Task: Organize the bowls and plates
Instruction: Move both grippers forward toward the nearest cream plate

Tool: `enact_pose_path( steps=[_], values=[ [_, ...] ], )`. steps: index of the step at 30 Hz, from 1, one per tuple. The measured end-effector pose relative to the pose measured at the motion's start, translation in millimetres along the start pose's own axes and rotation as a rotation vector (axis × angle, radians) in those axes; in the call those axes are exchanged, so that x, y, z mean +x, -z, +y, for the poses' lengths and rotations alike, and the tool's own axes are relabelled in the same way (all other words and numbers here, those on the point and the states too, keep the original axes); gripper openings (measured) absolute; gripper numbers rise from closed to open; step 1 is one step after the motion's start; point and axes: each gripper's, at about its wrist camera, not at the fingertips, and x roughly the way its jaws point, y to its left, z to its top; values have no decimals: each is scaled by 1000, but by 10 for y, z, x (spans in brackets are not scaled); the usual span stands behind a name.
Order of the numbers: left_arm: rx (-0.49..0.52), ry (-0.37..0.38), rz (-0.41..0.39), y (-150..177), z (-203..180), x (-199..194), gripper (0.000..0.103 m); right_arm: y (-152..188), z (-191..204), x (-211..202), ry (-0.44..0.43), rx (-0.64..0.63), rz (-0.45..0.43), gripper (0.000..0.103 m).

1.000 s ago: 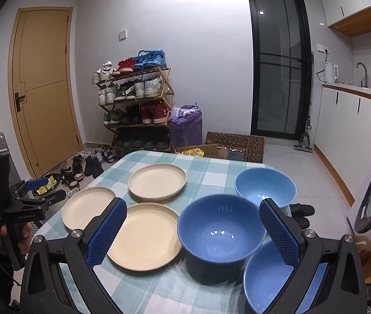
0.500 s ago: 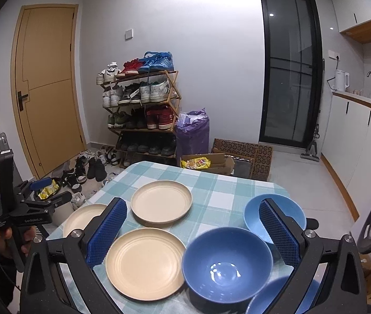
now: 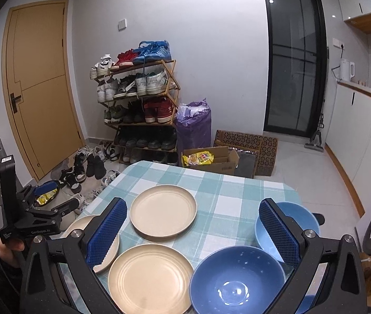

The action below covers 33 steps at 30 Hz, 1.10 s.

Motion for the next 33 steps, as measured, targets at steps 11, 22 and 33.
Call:
enact_pose_path(
  steps=[11,22,33],
  values=[
    [-6,-10,48,-64,19,419,103,-13,17,711,-5,36,72,103],
    [-28,-27,97,-111,103,829,103,-123,82,1298,21,69,132,103],
    [-34,-42,162,-21,183,1325,103,43,-13,2031,62,130,246,103]
  ],
)
